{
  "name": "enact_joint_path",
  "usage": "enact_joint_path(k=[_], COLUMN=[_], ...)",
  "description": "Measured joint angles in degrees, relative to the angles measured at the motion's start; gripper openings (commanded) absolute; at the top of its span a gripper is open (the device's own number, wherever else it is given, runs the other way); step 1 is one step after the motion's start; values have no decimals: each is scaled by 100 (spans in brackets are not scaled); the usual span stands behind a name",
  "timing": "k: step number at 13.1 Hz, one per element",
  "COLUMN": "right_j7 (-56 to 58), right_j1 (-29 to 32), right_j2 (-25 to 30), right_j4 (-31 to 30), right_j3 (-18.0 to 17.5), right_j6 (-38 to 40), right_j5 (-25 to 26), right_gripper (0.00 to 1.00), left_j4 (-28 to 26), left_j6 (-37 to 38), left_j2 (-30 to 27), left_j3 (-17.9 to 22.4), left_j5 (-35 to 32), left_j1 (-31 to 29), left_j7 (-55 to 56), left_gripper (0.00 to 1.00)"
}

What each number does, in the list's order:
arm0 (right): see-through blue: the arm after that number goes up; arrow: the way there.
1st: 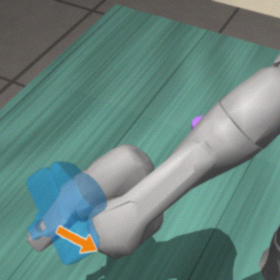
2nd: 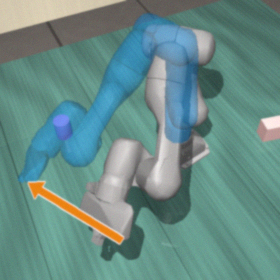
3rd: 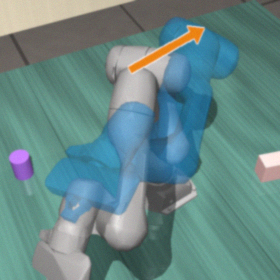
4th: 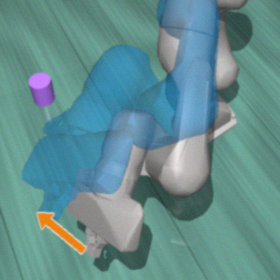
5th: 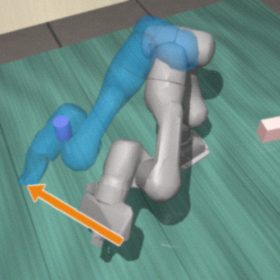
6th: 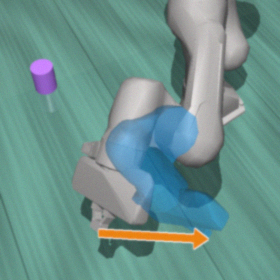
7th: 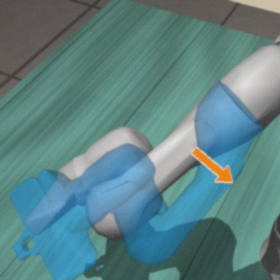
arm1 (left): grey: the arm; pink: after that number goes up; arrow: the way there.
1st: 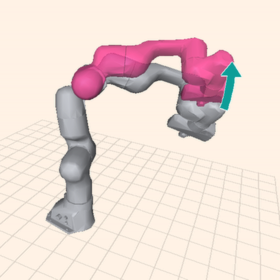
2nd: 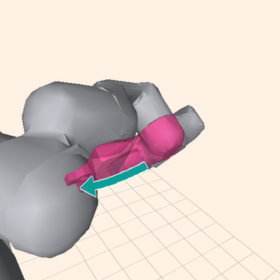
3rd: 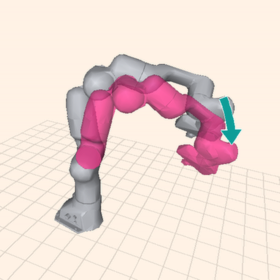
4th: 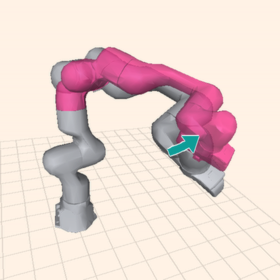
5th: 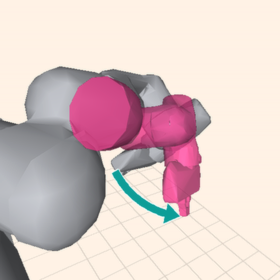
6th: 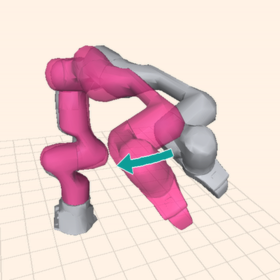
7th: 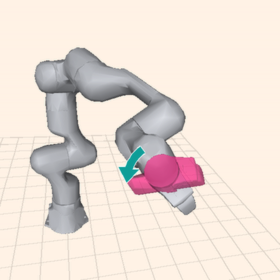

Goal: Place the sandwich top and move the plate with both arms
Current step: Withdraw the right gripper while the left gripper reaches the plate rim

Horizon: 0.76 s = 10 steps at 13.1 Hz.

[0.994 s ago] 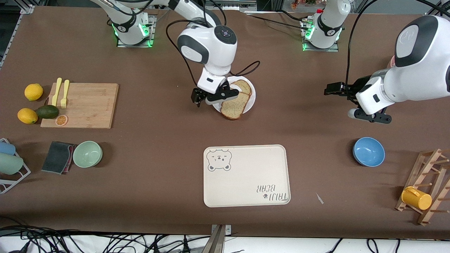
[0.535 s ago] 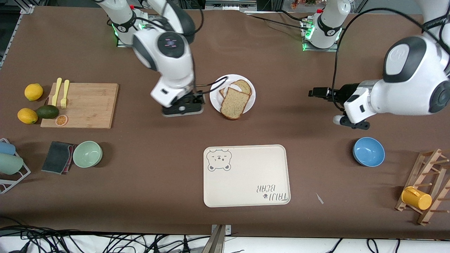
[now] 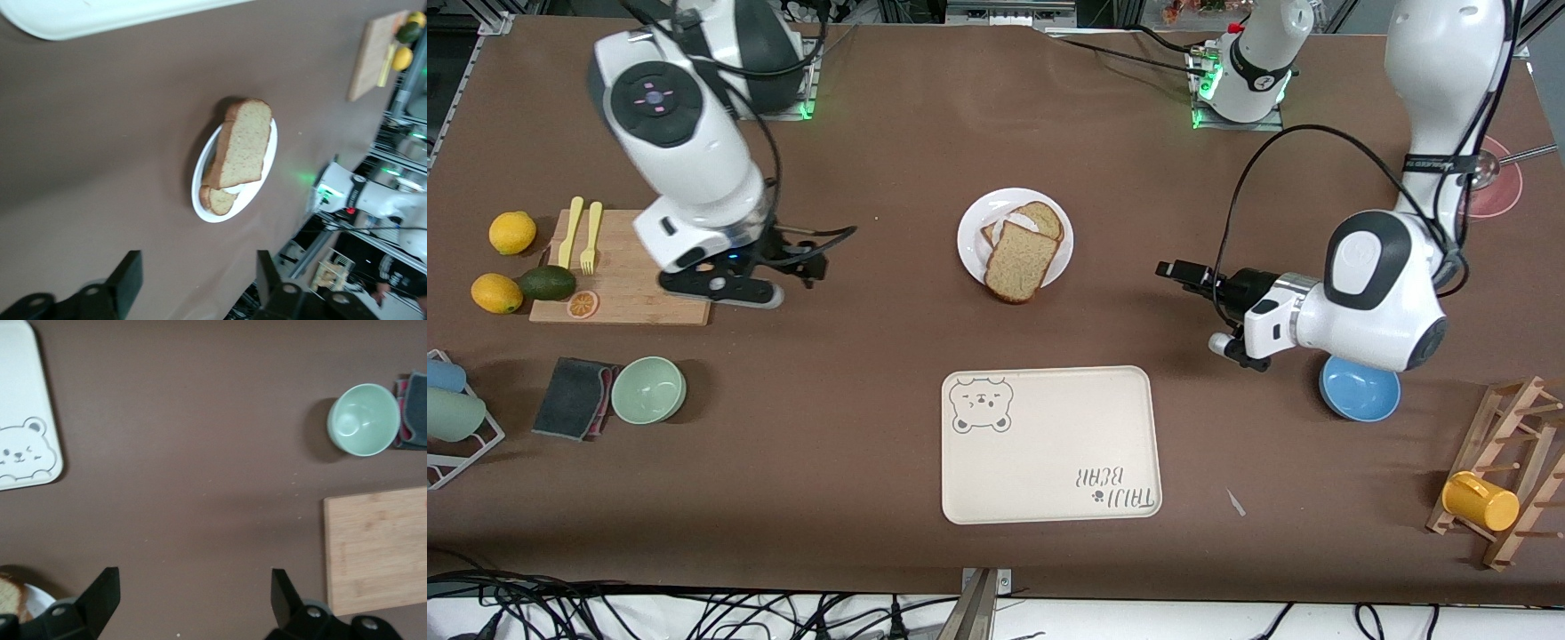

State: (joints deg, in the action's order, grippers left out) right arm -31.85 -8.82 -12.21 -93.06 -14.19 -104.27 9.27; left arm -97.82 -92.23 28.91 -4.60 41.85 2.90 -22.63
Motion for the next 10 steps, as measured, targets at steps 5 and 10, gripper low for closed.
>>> enact_joint_path(k=[5,10], right_j7=[861,1607], right_j1=[269,763], right_j2=[601,1031], right_j4=[1,-63], right_j3=[862,882], right_j6=[530,750], right_j5=[-1205,-1217], right_gripper=[100,100], left_j4=[-1158,-2038], left_j6=[-1136,-2161], left_j2=[103,231], left_j3=[-232,-390], left_j5=[1153,2236], left_j1=[127,346], left_j7=[-1222,-2596], left_gripper=[69,57])
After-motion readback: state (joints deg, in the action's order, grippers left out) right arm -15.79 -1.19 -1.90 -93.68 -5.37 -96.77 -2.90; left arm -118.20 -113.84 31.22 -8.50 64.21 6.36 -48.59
